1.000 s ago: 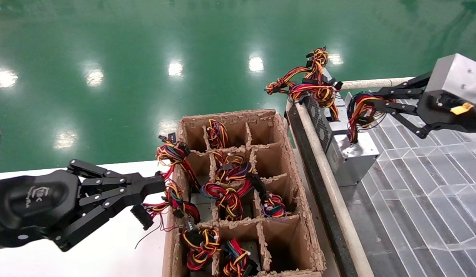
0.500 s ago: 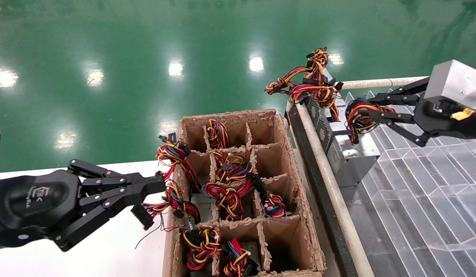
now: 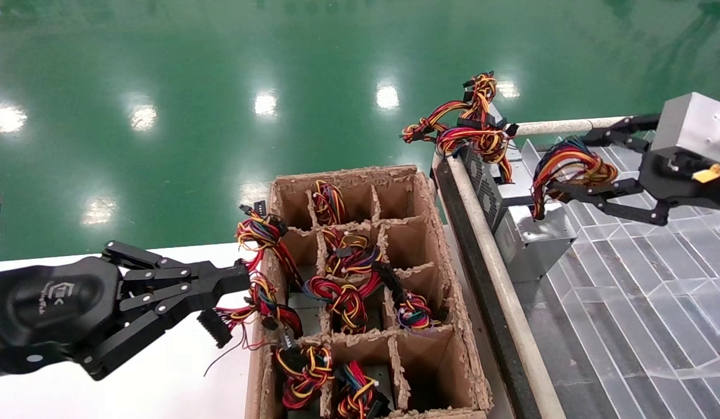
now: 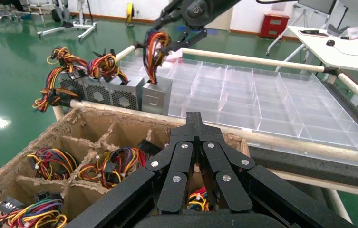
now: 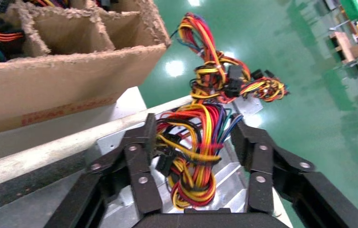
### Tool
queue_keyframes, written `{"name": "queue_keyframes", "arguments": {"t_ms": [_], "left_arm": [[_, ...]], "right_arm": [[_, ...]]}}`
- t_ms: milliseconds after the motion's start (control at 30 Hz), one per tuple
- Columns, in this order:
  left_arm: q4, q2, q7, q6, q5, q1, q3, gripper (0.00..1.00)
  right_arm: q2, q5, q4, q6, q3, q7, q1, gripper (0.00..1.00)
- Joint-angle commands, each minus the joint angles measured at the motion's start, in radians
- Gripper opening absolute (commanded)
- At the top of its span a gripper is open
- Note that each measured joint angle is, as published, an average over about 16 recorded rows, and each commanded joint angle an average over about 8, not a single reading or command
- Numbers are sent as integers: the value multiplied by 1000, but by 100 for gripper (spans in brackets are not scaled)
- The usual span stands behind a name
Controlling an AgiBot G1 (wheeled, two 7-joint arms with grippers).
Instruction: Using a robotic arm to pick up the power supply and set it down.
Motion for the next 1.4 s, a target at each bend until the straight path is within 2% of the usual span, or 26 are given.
{"name": "queue_keyframes", "arguments": {"t_ms": [33,333,533,733,1133,1167,1400], "left_arm": [[0,0,0,0,0,0,0,0],[0,0,0,0,0,0,0,0],[0,0,0,0,0,0,0,0],[0,0,0,0,0,0,0,0],[0,0,0,0,0,0,0,0],[0,0,0,0,0,0,0,2],[0,0,0,0,0,0,0,90]], "right_arm": [[-5,-6,-3,0,-1,-3,8,100],[-8,-30,-2,26,7,-41,28,100],[0,80,18,51,58,-109,-4,100],[5,184,19,43,99,-166,-44,100],[-19,268,44,-10,141,-116,-138,100],[-21,276,46,-15,145,-110,-147,100],[-36,330,60,-52,172,-73,-210,100]]}}
